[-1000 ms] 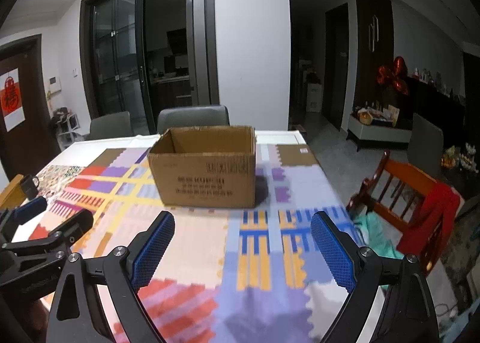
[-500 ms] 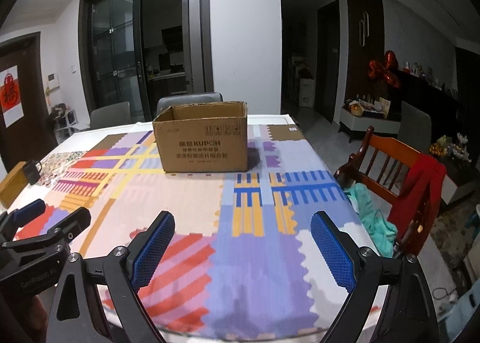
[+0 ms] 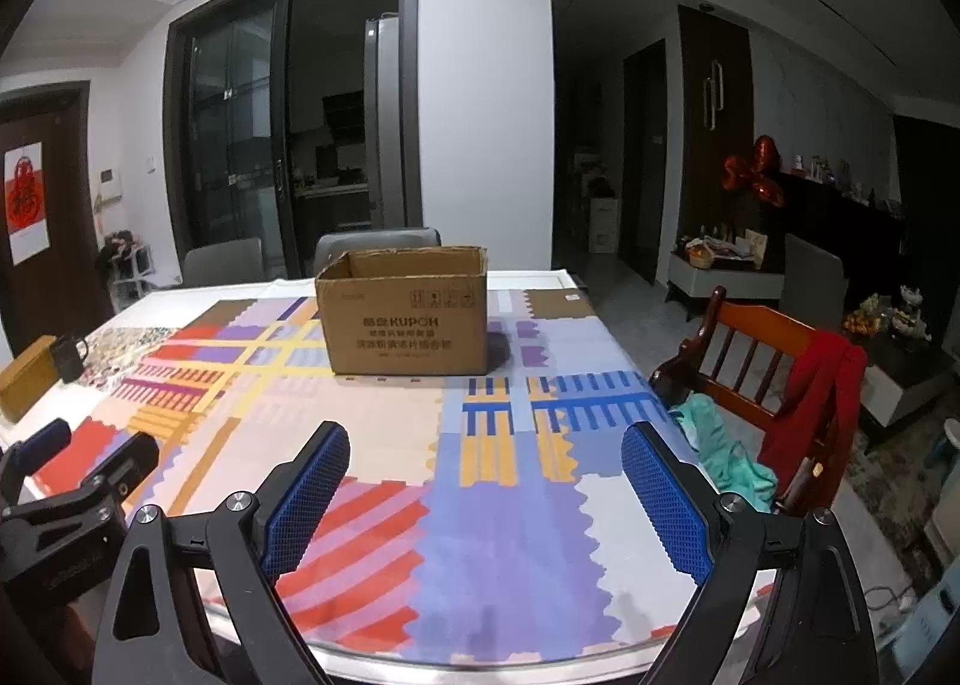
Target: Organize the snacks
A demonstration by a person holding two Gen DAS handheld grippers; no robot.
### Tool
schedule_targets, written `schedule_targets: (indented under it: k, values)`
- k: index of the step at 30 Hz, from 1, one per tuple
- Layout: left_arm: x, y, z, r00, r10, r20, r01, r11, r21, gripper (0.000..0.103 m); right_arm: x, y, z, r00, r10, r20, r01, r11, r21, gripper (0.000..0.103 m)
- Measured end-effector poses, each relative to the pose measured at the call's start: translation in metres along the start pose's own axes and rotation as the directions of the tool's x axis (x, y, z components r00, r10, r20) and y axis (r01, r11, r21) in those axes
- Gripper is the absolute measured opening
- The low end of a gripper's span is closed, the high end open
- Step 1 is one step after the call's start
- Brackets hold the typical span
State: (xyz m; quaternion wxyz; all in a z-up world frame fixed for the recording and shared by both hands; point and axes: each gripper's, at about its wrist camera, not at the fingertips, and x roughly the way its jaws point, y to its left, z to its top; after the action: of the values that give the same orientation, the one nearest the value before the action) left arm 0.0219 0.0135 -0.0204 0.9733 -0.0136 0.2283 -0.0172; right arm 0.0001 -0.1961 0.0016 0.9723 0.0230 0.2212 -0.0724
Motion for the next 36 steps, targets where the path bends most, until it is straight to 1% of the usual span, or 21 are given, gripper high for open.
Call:
schedule_targets:
  k: [11,25,29,36]
  values:
    - [0.0025,-0.0022,-0.0018,1.0,0.003,-0.012,-0.003,1.0,0.004,0.103,0.0018,-0.0036,-0.0026,1.0,0.008,-0.014,-0.007,1.0,0.01,0.095]
    - [0.0025,-0.0016,-0.003,1.0,0.006,-0.003,-0.006,1.0,0.007,0.103,0.0035,-0.0027,-0.0044,1.0,0.009,-0.014,-0.009,1.0,0.013,0.095]
    - [0.0025,0.0039,-0.0029,1.0,0.02,0.003,-0.02,1.0,0.001,0.103,0.0036,-0.0026,-0.0041,1.0,0.009,-0.013,-0.009,1.0,0.012,0.095]
    - [0.0017,0.0054,-0.0023,1.0,0.016,0.001,-0.016,1.0,0.005,0.103,0.0045,-0.0009,-0.0052,1.0,0.006,-0.011,-0.005,1.0,0.011,0.095]
